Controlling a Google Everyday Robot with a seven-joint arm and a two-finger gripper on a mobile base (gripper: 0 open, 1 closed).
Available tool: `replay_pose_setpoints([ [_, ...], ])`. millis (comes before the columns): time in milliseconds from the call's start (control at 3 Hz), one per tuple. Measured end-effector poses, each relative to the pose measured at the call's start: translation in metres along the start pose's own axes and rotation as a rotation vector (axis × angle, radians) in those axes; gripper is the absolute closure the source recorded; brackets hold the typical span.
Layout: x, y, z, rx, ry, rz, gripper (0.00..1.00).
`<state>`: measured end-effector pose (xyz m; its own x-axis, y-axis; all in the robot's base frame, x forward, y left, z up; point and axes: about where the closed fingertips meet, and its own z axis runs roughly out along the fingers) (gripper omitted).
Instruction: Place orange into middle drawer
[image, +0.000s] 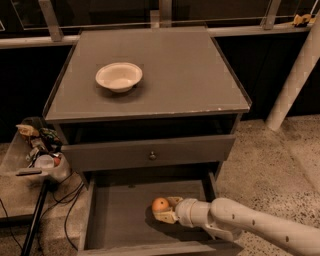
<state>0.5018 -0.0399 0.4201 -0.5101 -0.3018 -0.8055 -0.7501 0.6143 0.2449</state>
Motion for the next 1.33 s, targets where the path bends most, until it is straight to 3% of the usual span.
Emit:
replay_pose_setpoints([
  [667,0.029,-0.024,0.02,0.05,0.092,-0.174,1.0],
  [1000,0.033,-0.037,0.022,0.087,0.122,-0.224,1.0],
  [1333,0.033,-0.037,0.022,0.089,0.123,-0.224,0.81],
])
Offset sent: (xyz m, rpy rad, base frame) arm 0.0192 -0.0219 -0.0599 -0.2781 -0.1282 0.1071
